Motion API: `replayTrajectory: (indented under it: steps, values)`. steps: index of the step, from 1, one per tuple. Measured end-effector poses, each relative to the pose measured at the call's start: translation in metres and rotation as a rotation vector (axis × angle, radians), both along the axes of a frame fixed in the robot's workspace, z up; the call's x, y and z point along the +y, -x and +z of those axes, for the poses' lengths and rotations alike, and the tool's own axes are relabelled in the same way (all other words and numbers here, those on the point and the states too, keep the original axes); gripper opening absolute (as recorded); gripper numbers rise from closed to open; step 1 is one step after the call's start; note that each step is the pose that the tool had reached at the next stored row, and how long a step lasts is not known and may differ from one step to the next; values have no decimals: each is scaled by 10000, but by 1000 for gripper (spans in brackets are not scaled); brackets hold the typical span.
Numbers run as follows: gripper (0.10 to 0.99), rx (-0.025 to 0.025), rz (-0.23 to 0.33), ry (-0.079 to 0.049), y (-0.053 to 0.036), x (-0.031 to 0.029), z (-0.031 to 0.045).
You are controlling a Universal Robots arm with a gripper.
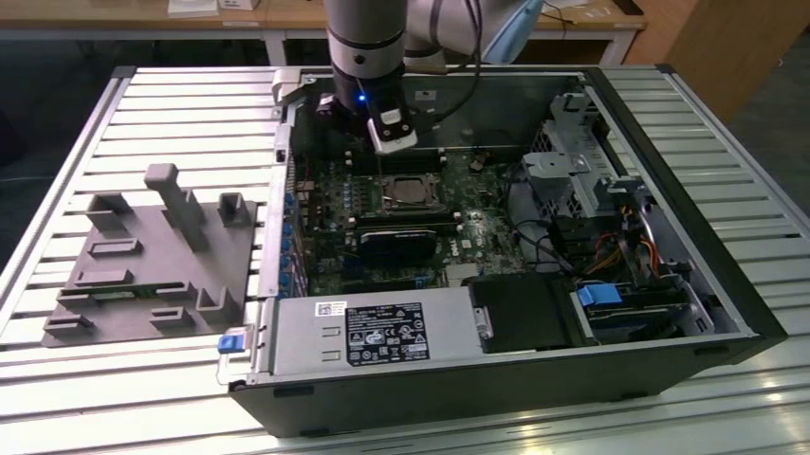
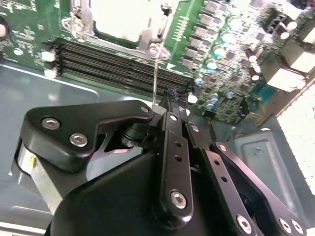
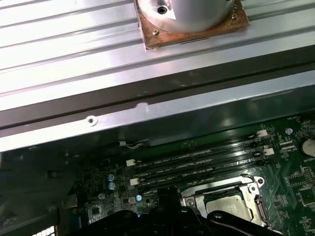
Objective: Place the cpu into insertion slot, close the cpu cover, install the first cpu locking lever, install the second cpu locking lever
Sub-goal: 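Install the first cpu locking lever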
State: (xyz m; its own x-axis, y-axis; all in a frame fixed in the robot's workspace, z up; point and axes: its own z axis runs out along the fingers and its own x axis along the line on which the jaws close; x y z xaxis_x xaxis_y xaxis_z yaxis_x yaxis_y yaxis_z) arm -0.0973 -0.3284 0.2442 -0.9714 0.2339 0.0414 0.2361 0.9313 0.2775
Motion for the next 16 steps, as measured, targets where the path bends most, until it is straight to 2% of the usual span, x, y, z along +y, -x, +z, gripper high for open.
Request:
replayTrajectory:
  steps: [8, 16]
  values:
    - [102, 23, 1, 0, -261, 0, -12]
    - [102, 18, -1, 1, -284, 0, -13]
